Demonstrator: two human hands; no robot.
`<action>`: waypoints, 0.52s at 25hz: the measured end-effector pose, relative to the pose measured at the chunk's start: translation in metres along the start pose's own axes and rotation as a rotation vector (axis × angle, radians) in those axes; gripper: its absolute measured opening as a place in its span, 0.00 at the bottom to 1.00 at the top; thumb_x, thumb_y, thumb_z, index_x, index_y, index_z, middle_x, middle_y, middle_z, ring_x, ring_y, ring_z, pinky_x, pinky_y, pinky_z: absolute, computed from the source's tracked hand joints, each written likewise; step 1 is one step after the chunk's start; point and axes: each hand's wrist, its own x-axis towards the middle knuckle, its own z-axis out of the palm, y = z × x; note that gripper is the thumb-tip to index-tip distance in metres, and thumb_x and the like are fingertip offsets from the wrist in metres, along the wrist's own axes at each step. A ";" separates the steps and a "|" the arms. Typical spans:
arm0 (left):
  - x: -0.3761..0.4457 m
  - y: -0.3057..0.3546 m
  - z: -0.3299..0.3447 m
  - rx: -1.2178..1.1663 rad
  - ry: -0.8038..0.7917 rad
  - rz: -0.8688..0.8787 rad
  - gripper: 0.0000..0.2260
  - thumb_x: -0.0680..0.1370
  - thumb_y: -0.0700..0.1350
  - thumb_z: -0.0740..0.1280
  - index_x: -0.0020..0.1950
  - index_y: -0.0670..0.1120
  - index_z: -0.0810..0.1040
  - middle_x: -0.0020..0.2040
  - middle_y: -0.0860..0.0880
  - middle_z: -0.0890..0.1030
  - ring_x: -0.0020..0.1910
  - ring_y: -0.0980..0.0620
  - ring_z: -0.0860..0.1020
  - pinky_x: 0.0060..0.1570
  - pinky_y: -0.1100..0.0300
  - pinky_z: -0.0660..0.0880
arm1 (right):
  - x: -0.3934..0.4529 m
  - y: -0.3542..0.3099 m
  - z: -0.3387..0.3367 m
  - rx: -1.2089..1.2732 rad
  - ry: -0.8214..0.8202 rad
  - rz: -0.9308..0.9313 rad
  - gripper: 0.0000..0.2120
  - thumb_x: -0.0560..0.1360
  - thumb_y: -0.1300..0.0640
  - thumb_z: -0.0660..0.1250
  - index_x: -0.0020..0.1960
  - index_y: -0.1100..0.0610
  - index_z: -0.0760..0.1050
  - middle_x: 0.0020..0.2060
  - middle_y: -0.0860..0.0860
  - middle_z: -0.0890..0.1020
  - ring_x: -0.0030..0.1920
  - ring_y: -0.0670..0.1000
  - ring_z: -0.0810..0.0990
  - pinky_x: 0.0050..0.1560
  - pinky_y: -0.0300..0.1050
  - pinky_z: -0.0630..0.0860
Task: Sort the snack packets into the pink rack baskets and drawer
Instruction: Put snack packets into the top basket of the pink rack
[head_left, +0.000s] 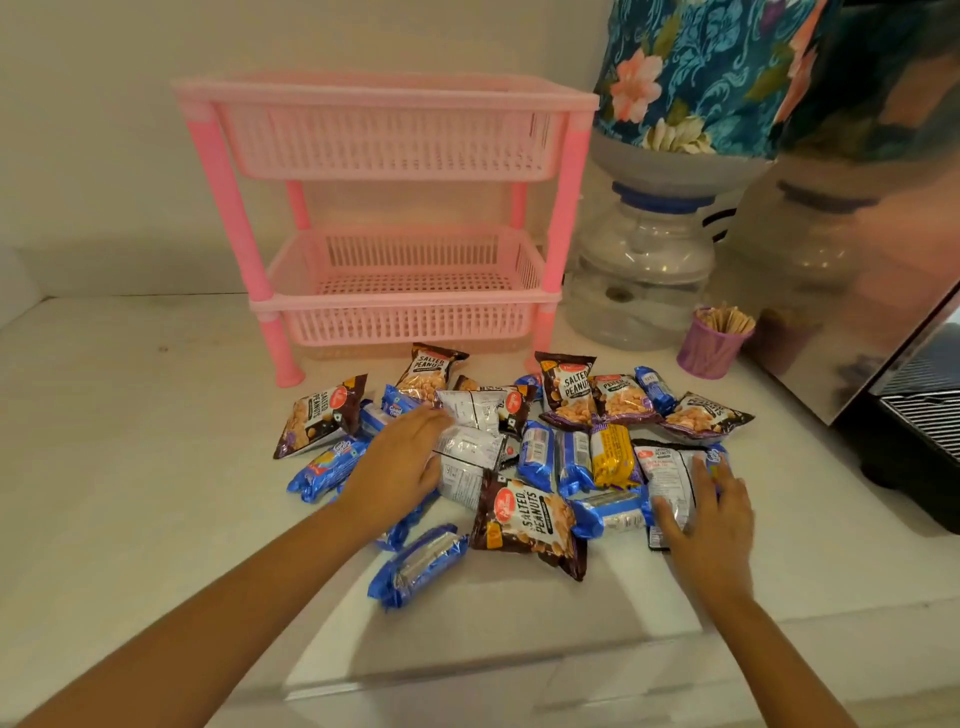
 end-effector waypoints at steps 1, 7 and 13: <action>0.013 -0.008 0.002 0.012 -0.042 0.061 0.18 0.75 0.36 0.63 0.65 0.40 0.72 0.66 0.41 0.74 0.67 0.44 0.70 0.69 0.54 0.61 | 0.001 -0.002 0.003 -0.046 -0.006 0.019 0.32 0.75 0.46 0.62 0.74 0.54 0.56 0.74 0.58 0.59 0.74 0.60 0.54 0.71 0.64 0.57; 0.045 -0.052 0.022 0.037 -0.307 0.106 0.27 0.72 0.47 0.69 0.70 0.47 0.66 0.71 0.48 0.68 0.70 0.50 0.65 0.69 0.57 0.59 | -0.003 -0.005 0.008 -0.192 -0.036 0.046 0.30 0.77 0.43 0.55 0.76 0.52 0.51 0.76 0.55 0.54 0.76 0.56 0.47 0.74 0.55 0.45; 0.044 -0.052 0.039 0.162 -0.305 0.190 0.30 0.71 0.57 0.68 0.70 0.49 0.64 0.63 0.49 0.74 0.61 0.48 0.71 0.63 0.54 0.65 | -0.002 -0.007 0.011 -0.073 -0.073 0.050 0.30 0.76 0.42 0.46 0.76 0.50 0.48 0.76 0.52 0.54 0.76 0.52 0.50 0.74 0.49 0.50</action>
